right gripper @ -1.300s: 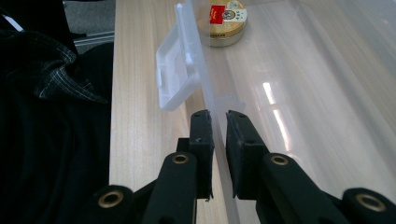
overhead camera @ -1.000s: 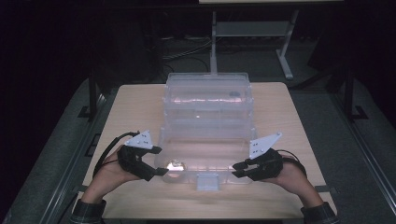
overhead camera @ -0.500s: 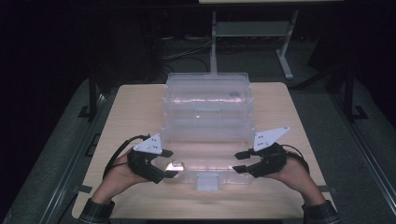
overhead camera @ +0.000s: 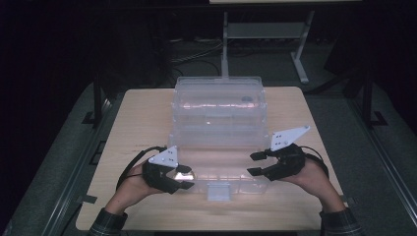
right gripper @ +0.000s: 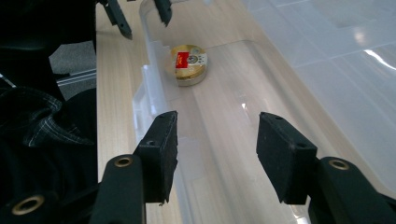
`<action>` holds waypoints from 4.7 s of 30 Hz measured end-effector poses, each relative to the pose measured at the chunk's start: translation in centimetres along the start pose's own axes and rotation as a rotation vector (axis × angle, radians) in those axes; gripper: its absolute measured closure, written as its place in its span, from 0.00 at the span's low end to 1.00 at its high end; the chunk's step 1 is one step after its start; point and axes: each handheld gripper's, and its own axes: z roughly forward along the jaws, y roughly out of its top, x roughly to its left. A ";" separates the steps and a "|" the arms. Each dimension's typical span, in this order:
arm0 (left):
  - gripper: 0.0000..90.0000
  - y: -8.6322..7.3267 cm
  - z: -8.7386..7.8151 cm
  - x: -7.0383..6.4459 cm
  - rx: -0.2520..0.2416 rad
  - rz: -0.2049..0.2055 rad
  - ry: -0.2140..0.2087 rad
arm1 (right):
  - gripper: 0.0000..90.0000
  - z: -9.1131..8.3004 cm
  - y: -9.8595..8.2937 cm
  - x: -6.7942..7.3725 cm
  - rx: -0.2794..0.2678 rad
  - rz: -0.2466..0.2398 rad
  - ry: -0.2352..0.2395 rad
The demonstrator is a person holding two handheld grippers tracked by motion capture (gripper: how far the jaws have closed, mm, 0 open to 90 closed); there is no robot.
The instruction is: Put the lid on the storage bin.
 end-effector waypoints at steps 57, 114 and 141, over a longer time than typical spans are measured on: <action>0.92 -0.3 1.1 0.8 0.015 0.073 -0.082 | 0.69 -1.9 9.4 -10.3 -0.003 -0.019 -0.091; 0.91 -0.5 1.0 0.8 0.003 -0.054 -0.072 | 0.99 0.6 9.5 -11.7 0.097 -0.156 0.019; 0.90 -0.6 1.0 0.9 0.008 -0.087 -0.069 | 1.00 -0.7 8.6 -8.1 0.067 -0.180 0.048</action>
